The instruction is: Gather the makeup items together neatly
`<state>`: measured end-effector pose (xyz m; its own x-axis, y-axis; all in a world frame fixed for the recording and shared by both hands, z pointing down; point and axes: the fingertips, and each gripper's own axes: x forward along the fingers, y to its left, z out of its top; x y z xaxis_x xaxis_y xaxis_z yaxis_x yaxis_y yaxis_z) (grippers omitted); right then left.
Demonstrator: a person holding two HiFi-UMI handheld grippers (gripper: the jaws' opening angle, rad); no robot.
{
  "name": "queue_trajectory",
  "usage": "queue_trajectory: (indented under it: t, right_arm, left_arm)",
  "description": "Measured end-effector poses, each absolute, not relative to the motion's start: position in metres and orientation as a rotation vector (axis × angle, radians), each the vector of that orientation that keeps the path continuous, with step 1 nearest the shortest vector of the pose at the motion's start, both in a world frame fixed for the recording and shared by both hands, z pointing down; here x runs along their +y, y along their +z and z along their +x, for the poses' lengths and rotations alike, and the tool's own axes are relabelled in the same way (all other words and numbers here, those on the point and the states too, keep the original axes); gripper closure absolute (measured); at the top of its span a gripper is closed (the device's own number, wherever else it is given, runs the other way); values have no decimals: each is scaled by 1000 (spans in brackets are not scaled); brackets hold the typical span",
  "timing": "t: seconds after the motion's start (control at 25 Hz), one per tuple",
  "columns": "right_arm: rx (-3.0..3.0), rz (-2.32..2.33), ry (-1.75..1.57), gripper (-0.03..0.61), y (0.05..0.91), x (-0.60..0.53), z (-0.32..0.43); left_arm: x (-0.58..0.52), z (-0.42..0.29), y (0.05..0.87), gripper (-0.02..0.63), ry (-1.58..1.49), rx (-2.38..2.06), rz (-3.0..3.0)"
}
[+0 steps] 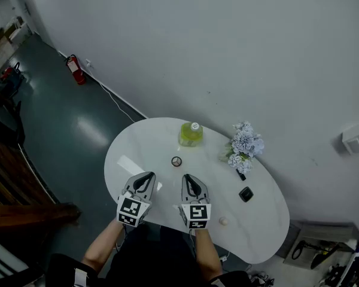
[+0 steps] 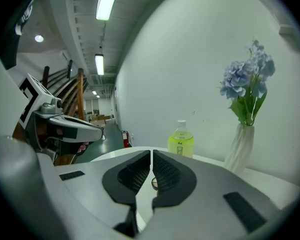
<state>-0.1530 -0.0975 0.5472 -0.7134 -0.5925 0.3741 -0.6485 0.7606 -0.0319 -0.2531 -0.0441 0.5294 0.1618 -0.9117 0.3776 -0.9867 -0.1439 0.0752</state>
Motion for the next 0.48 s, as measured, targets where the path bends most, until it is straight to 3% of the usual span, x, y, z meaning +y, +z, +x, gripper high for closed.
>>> queue_trajectory:
  t: [0.48]
  right_arm:
    - [-2521, 863, 323, 537, 634, -119, -165]
  left_arm:
    - [-46, -267, 606, 594, 365, -1776, 1997]
